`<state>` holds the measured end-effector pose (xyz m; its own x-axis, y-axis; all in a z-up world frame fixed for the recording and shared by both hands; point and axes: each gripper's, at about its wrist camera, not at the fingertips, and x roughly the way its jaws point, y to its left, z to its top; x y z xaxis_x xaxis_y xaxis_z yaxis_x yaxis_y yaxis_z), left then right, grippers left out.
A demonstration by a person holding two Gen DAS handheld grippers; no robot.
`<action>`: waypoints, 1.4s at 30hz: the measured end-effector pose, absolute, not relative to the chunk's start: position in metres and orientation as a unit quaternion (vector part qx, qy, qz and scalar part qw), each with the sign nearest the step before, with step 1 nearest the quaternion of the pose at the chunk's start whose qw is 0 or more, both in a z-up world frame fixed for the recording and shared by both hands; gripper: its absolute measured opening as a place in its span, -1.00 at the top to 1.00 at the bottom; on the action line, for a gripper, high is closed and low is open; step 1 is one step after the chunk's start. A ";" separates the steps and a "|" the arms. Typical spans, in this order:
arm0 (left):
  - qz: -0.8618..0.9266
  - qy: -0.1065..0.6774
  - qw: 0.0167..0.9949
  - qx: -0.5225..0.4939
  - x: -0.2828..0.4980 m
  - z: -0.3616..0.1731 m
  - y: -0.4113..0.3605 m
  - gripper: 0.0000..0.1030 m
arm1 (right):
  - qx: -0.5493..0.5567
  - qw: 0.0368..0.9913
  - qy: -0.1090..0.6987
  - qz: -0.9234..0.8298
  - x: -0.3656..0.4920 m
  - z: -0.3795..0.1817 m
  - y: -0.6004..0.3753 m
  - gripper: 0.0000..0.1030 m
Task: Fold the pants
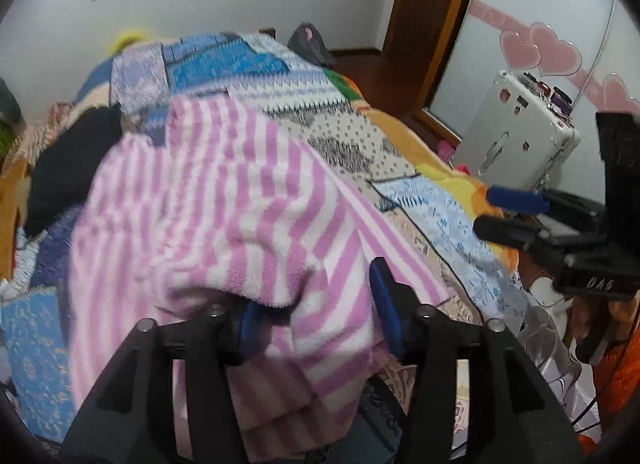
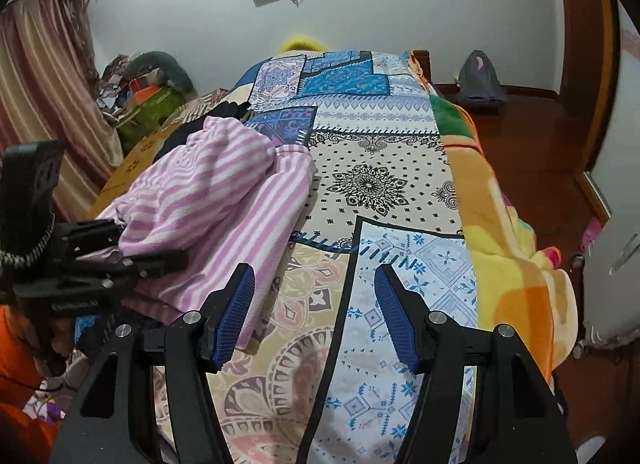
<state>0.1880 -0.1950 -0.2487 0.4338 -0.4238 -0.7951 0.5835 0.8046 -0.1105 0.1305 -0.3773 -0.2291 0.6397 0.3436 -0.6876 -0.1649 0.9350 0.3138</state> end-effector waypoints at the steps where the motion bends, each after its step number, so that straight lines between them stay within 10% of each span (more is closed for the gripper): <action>1: -0.298 0.432 0.846 0.090 0.186 -0.241 -0.193 -0.15 | 0.112 0.898 0.401 0.143 0.131 -0.230 -0.377 -0.14; 14: -0.249 0.417 0.873 0.047 0.234 -0.202 -0.143 -0.42 | 0.115 0.901 0.389 0.153 0.121 -0.221 -0.370 -0.14; 36: -0.202 0.547 0.813 0.004 0.383 -0.312 -0.087 -0.59 | 0.101 0.861 0.455 0.206 0.146 -0.269 -0.311 -0.20; 42: -0.236 0.542 0.806 -0.023 0.398 -0.318 -0.084 -0.05 | 0.104 0.862 0.455 0.198 0.158 -0.273 -0.316 -0.19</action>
